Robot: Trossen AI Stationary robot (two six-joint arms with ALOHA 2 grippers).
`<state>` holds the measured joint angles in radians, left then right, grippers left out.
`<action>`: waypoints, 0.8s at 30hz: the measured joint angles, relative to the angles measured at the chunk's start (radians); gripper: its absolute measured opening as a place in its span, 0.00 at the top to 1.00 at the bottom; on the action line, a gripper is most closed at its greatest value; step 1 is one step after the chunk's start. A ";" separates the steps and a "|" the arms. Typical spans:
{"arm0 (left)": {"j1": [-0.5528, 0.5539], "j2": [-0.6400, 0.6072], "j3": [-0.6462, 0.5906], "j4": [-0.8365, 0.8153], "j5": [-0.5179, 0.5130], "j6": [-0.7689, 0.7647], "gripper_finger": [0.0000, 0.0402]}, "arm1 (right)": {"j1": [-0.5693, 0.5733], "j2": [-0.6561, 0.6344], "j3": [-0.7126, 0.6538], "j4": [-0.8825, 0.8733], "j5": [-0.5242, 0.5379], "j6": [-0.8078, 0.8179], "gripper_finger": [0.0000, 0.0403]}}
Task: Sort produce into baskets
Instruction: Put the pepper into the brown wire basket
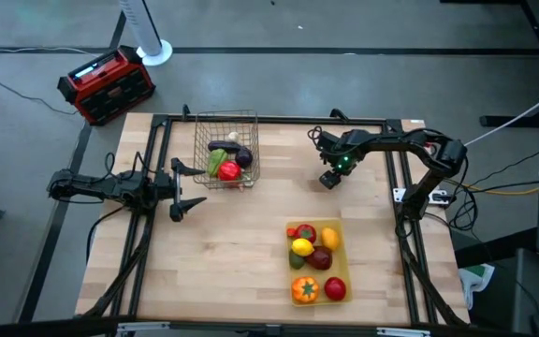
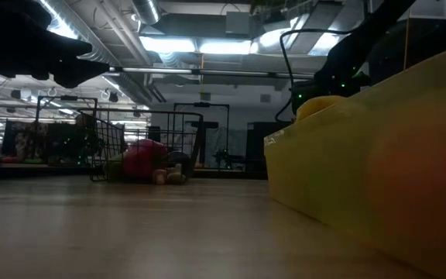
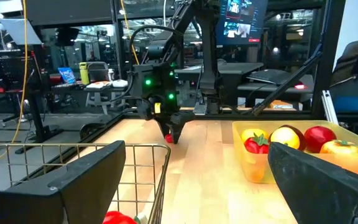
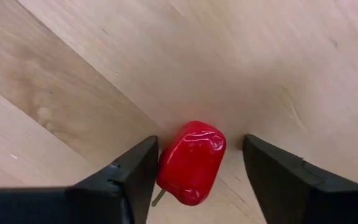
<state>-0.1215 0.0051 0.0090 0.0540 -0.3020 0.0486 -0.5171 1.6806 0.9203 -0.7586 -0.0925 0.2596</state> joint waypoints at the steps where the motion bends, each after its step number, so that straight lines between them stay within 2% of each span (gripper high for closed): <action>1: 0.000 0.000 0.000 0.000 0.000 0.000 0.02 | 0.000 0.000 0.000 0.001 -0.002 0.000 0.45; 14: 0.000 0.000 0.000 0.000 0.000 0.000 0.02 | 0.000 0.000 0.000 0.011 -0.023 0.001 0.58; 24: 0.000 0.000 0.000 0.000 0.000 0.000 0.02 | 0.001 0.002 0.053 0.146 -0.281 0.001 0.59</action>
<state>-0.1217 0.0051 0.0090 0.0540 -0.3023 0.0486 -0.5159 1.6829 0.9732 -0.6121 -0.3730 0.2611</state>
